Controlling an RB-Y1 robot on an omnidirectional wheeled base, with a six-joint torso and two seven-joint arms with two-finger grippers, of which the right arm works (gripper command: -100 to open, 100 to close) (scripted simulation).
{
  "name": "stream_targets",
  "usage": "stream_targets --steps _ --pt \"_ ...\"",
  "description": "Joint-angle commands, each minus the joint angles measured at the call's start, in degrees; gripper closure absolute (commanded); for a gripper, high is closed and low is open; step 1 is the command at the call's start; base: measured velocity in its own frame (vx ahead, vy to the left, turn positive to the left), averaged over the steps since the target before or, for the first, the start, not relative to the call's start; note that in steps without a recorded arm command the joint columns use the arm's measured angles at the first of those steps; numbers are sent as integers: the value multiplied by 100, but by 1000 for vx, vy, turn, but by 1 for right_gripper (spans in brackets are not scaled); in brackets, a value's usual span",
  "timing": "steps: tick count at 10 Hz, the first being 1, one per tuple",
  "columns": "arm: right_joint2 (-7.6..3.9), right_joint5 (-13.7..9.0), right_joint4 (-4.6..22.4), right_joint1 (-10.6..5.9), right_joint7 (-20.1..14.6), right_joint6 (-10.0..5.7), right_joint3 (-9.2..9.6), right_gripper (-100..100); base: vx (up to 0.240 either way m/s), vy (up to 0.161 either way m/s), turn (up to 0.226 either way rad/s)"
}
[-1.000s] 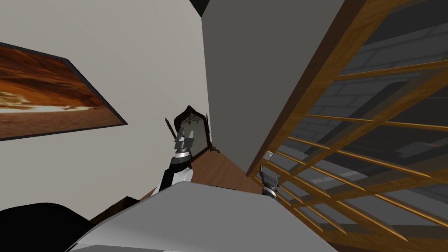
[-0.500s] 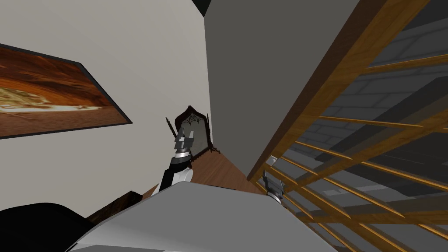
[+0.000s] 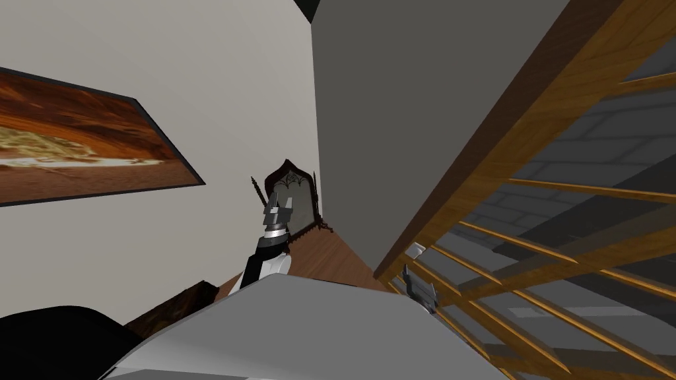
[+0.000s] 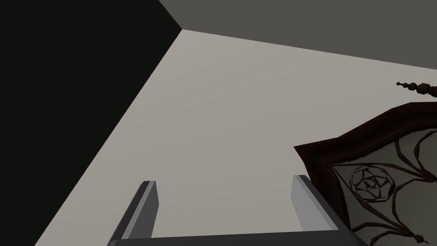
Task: Pull the door open
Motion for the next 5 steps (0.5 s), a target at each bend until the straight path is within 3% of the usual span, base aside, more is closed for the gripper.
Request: stream_targets --steps 1,2,5 --pt "-48 -179 170 -24 -134 -72 34 -100 74 -83 112" --pt "-27 -99 138 -22 -101 -57 28 -100 34 -36 24" --pt "-203 -25 449 -56 -523 -129 91 -100 165 -29 -47"
